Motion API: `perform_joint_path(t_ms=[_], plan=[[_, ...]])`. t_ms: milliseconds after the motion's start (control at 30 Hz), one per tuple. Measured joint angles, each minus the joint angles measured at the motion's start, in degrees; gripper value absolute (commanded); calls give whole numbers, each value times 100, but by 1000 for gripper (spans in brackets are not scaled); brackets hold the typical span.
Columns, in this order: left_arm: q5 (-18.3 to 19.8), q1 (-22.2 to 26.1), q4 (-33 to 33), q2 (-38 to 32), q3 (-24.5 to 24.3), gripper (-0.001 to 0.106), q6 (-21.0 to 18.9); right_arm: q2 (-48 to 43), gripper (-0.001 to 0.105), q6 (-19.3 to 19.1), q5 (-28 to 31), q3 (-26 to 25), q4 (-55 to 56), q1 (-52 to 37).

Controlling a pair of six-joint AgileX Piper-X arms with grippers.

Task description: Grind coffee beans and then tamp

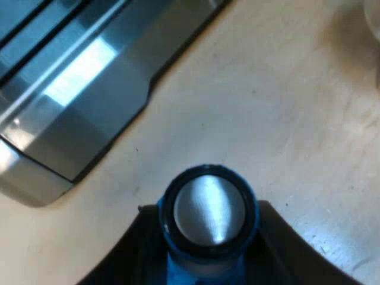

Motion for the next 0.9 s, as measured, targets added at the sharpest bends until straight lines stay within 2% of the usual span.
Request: perform_joint_path(t_ms=[433,533,633,700,767,833,900], plan=[[0,0,-738,-11,681,9,0,0,59,0,0,0,0,0],[0,0,-769,-11,688,10,0,0,59,0,0,0,0,0],[0,0,-768,-11,688,20,0,0,59,0,0,0,0,0],[0,0,-768,-11,688,33,0,0,59,0,0,0,0,0],[0,0,-768,-11,688,51,0,0,59,0,0,0,0,0],[0,0,-768,-11,688,61,0,0,59,0,0,0,0,0],[0,0,-768,-11,688,64,0,0,59,0,0,0,0,0]])
